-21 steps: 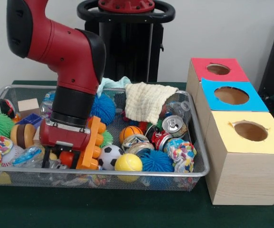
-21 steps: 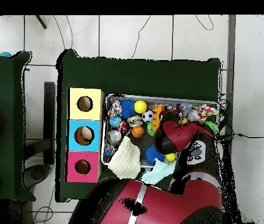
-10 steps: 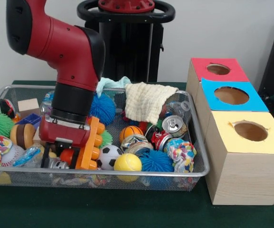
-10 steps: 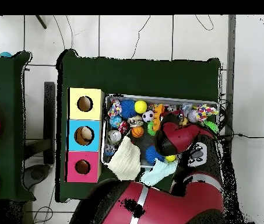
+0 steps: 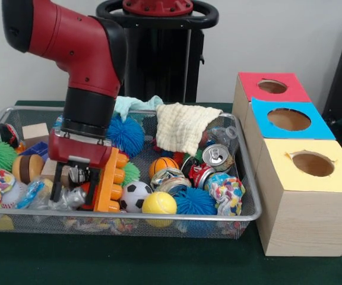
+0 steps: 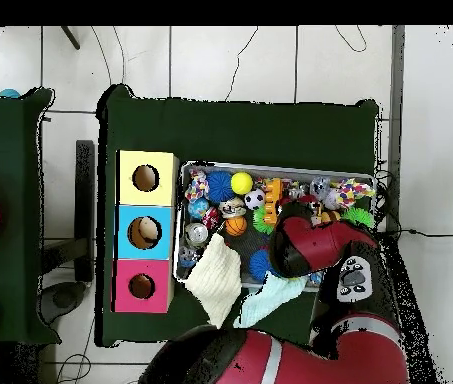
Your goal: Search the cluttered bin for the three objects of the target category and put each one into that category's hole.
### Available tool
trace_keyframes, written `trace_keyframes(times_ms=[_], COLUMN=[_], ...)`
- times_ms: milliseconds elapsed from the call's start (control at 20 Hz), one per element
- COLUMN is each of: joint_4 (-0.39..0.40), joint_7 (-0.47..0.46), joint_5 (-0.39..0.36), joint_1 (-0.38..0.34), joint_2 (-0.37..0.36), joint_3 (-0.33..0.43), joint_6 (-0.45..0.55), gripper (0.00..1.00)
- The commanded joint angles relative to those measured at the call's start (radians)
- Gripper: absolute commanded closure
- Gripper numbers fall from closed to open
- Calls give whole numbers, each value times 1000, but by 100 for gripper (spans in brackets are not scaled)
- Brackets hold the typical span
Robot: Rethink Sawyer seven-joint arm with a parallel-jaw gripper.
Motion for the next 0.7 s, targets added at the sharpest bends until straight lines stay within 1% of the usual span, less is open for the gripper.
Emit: trace_keyframes(times_ms=[50, 150, 300, 450, 600, 700], joint_4=[205, 213, 194, 167, 145, 130], joint_7=[35, 38, 46, 38, 14, 10], joint_5=[-95, -103, -101, -95, -101, -96], joint_1=[-43, -43, -30, -22, -25, -14], joint_2=[-77, -79, -49, -19, 10, 32], joint_3=[92, 87, 63, 53, 61, 49], joint_6=[72, 60, 37, 56, 99, 110], gripper=[0, 0, 0, 0, 0, 0])
